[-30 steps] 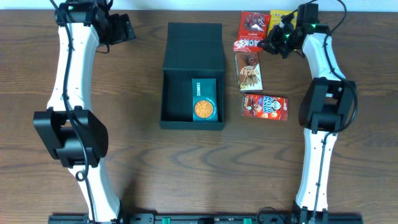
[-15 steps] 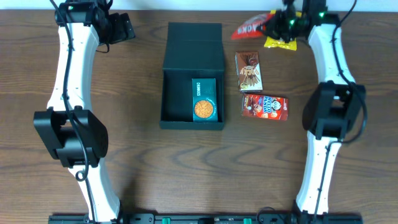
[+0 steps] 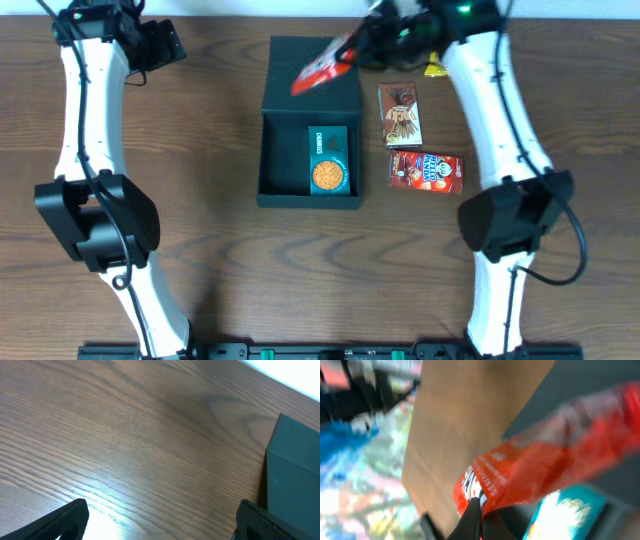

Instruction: Pack container

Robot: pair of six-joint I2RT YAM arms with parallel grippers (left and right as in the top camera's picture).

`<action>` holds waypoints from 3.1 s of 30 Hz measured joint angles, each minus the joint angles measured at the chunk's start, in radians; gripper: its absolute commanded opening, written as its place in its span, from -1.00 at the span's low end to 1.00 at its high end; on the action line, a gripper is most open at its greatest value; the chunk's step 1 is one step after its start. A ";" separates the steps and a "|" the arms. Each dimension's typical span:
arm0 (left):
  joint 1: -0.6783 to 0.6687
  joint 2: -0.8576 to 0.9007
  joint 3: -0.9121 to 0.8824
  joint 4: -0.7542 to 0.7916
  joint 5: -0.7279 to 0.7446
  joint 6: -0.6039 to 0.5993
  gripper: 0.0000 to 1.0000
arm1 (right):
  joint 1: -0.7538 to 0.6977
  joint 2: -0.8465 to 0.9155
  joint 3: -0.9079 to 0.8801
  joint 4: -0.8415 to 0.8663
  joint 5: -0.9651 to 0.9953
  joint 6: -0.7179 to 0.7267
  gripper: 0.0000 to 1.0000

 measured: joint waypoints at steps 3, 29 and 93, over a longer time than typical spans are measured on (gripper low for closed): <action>0.001 0.000 0.000 -0.001 0.000 0.000 0.91 | 0.075 0.000 0.000 -0.034 0.000 -0.039 -0.97; 0.001 0.000 0.000 -0.133 0.054 -0.030 0.91 | 0.161 0.127 -0.058 -0.248 -0.051 -0.306 -0.97; 0.001 0.000 0.000 -0.159 0.057 -0.002 0.91 | 0.232 0.113 -0.085 -0.364 0.589 -0.236 -0.90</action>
